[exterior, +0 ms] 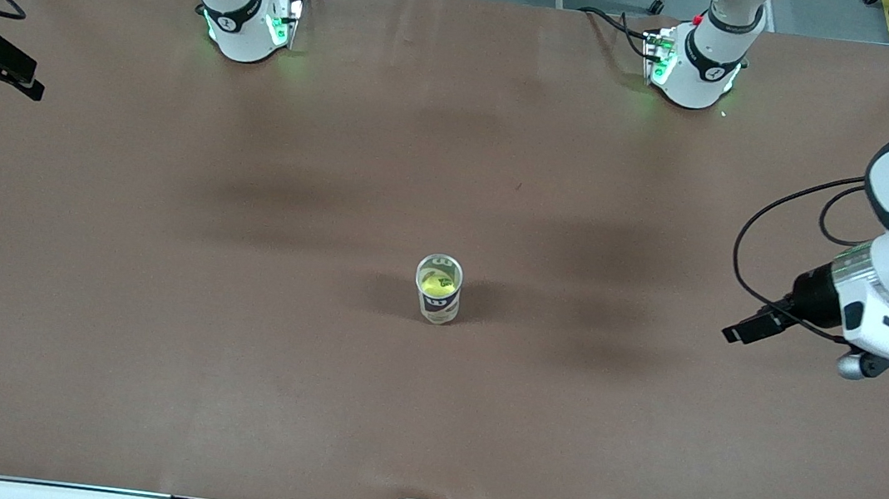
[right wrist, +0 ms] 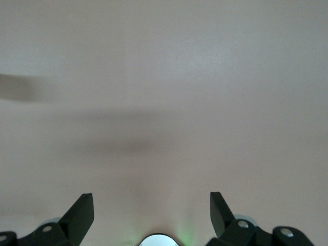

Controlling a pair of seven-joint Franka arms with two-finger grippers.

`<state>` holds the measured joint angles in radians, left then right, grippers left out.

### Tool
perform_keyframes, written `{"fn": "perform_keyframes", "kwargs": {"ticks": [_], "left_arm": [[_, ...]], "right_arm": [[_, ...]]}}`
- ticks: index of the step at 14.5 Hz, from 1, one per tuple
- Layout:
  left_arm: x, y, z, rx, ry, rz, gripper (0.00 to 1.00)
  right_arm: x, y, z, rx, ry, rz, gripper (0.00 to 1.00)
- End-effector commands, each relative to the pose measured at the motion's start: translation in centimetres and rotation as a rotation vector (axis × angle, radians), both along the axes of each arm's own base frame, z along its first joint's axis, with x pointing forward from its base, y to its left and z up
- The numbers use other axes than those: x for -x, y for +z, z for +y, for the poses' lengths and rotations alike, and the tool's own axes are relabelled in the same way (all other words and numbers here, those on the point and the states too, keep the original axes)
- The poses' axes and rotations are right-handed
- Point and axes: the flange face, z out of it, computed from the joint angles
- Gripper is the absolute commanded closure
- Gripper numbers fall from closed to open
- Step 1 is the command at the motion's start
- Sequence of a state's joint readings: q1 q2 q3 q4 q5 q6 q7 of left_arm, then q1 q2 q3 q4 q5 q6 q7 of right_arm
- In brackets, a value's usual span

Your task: Insert tennis ball vertically with right arm

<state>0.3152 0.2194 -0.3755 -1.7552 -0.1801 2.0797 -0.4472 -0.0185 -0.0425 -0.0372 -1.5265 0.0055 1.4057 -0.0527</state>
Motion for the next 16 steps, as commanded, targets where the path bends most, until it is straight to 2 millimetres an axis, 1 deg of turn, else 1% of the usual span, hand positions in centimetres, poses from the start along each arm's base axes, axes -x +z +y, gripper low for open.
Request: {"fn": "perform_keyframes", "kwargs": {"ticks": [1, 2, 3, 5, 7, 9, 11, 14, 16], "left_arm": [[1.4, 3.6, 1.5, -0.059, -0.142, -0.047, 0.0], [1.6, 4.1, 1.8, -0.08, -0.197, -0.061, 0.0], [1.9, 5.1, 2.5, -0.123, -0.246, -0.082, 0.0], [2.4, 6.5, 2.8, -0.165, -0.327, -0.102, 0.0], [2.5, 9.1, 3.0, -0.194, -0.355, -0.089, 0.0], [2.7, 12.5, 3.1, -0.221, -0.373, -0.074, 0.0], [3.0, 14.4, 3.2, -0.219, -0.373, -0.047, 0.0], [3.8, 14.6, 2.9, -0.213, -0.383, 0.007, 0.0], [4.1, 14.5, 3.3, -0.21, -0.38, 0.035, 0.0]], "right_arm": [[1.8, 1.3, -0.7, -0.021, -0.007, -0.008, 0.0], [2.1, 1.6, -0.8, -0.021, -0.008, -0.011, 0.0], [2.1, 1.7, -0.7, -0.021, -0.007, -0.014, 0.0], [2.1, 1.7, -0.7, -0.021, -0.005, -0.014, 0.0], [2.0, 1.8, -0.4, -0.021, 0.002, -0.018, 0.0], [2.1, 1.8, -0.2, -0.012, 0.009, -0.018, 0.0], [2.1, 1.8, -0.2, -0.009, 0.016, -0.016, 0.0], [2.3, 2.0, -0.2, -0.009, 0.016, -0.018, 0.0], [2.4, 2.1, -0.2, -0.009, 0.016, -0.019, 0.0]]}}
